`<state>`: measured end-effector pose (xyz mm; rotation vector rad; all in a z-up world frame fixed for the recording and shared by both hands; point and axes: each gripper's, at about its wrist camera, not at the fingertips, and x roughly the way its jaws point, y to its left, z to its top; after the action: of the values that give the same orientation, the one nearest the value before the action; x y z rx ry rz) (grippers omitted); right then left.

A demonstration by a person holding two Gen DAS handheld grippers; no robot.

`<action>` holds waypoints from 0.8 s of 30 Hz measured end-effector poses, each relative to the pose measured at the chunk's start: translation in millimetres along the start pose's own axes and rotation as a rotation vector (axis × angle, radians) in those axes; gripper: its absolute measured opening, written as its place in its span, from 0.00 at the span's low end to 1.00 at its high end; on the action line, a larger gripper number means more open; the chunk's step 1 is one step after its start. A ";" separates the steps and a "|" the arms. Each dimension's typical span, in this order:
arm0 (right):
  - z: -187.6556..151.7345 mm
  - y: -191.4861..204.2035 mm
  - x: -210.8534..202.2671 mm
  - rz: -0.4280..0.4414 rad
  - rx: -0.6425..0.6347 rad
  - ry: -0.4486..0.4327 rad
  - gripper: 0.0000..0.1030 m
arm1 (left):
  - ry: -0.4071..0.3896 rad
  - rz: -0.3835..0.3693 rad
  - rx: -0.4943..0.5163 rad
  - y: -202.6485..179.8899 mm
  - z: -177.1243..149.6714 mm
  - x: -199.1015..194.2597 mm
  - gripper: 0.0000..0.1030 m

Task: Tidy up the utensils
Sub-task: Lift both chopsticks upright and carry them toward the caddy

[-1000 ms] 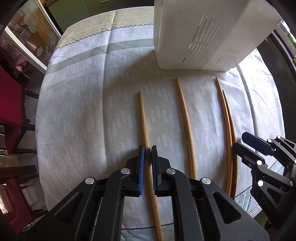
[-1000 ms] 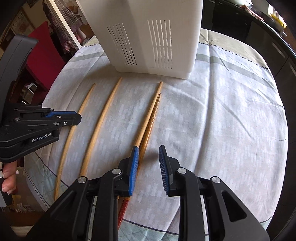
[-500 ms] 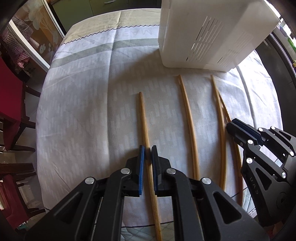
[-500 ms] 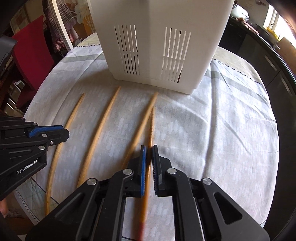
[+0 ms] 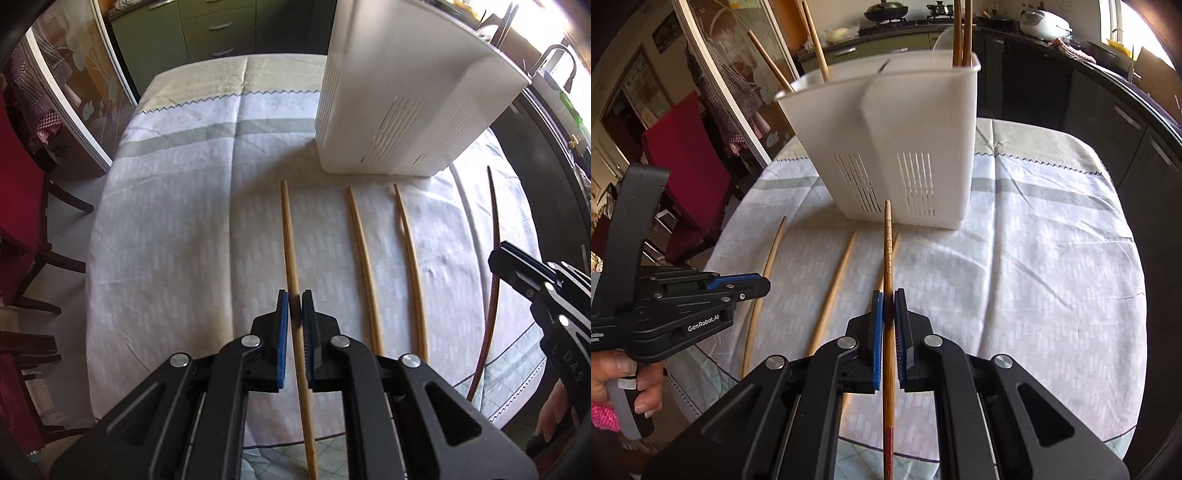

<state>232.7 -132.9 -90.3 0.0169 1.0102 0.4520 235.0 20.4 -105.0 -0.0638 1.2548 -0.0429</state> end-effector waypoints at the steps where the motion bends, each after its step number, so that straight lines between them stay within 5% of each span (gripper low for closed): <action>1: -0.6 0.4 -8.8 0.006 -0.001 -0.017 0.07 | -0.012 -0.004 0.001 1.5 -0.6 -6.7 0.07; 11: -16.5 7.8 -79.0 0.015 -0.045 -0.145 0.07 | -0.140 -0.033 0.018 -14.9 -18.7 -66.0 0.07; 24: -27.2 15.3 -113.2 0.017 -0.065 -0.211 0.07 | -0.286 -0.059 0.077 -32.0 -47.0 -124.3 0.07</action>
<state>154.3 -166.5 -9.6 0.0147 0.7877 0.4880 151.8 -4.3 0.6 -0.0389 0.9643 -0.1289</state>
